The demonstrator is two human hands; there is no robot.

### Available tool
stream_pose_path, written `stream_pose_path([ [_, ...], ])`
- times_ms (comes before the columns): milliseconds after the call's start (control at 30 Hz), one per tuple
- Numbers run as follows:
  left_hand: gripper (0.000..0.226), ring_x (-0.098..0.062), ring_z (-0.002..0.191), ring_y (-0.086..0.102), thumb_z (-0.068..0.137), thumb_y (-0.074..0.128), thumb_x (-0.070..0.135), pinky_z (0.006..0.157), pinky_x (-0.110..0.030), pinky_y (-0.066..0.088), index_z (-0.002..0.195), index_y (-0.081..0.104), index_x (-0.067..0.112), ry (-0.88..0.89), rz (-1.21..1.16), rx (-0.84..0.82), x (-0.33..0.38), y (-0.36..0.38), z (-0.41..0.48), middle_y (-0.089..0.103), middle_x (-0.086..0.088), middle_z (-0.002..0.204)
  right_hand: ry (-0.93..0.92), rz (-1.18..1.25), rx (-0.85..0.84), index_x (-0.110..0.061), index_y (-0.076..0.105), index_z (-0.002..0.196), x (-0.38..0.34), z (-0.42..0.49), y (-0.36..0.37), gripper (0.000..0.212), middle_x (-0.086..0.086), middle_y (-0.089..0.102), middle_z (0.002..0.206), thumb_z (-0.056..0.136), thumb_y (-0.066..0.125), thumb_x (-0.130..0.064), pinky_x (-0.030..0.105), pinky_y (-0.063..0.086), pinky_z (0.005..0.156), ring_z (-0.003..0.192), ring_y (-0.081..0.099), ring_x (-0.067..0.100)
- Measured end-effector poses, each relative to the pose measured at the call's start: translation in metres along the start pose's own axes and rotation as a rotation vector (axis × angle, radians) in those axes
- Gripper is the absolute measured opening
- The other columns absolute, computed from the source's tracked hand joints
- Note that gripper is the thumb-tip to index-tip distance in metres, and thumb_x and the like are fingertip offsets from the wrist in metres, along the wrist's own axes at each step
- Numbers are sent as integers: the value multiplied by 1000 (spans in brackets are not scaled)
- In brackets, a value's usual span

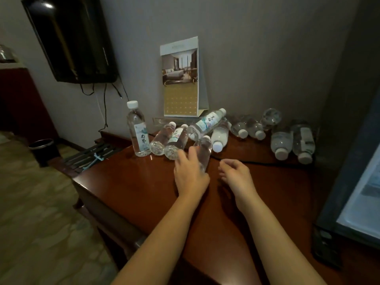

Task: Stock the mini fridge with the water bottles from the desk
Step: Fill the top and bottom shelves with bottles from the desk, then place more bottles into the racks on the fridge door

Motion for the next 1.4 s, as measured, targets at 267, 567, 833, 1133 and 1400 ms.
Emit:
stream_pose_path([
  [267, 32, -18, 99, 56, 93, 50, 37, 84, -28, 43, 112, 59, 13, -11, -409, -69, -3, 6, 1, 52, -1, 111, 31, 53, -32, -12, 52, 129, 0, -5, 1, 37, 7, 59, 127, 95, 51, -26, 36, 43, 101, 115, 56, 20],
  [567, 33, -15, 105, 61, 88, 59, 10, 96, -36, 49, 121, 60, 14, -50, -765, -296, -3, 11, 1, 64, -2, 116, 14, -19, 23, -12, 46, 135, -3, -4, -10, 47, 8, 56, 131, 93, 54, -31, 35, 47, 95, 114, 57, 22],
  [833, 59, -14, 116, 55, 88, 62, 16, 93, -30, 49, 140, 35, 17, -247, -1073, -499, -4, 6, 1, 52, -2, 134, 108, 66, -144, -15, 29, 142, -15, -9, -23, 78, 13, 53, 130, 77, 71, -4, 30, 53, 78, 108, 60, 26],
  [1133, 41, -15, 95, 68, 87, 58, 7, 74, -24, 56, 128, 52, 9, -198, -1258, -673, 9, -10, -13, 71, -2, 106, 92, 286, -348, -26, 30, 136, -13, -20, -29, 92, 8, 64, 109, 66, 57, 28, 43, 54, 85, 105, 61, 27],
  [1400, 42, -28, 109, 61, 78, 67, 19, 91, -36, 51, 118, 58, 9, -112, -1276, -641, 13, -42, -24, 65, -14, 115, -171, -32, -384, -28, 38, 130, -21, -52, -34, 88, -1, 63, 110, 61, 72, 15, 33, 57, 80, 102, 62, 17],
])
Point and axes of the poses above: each hand's wrist, its own z-axis towards the middle knuckle, its own y-axis out of the palm, x = y × z, the point moved 1 cm from there along z, towards the middle knuckle
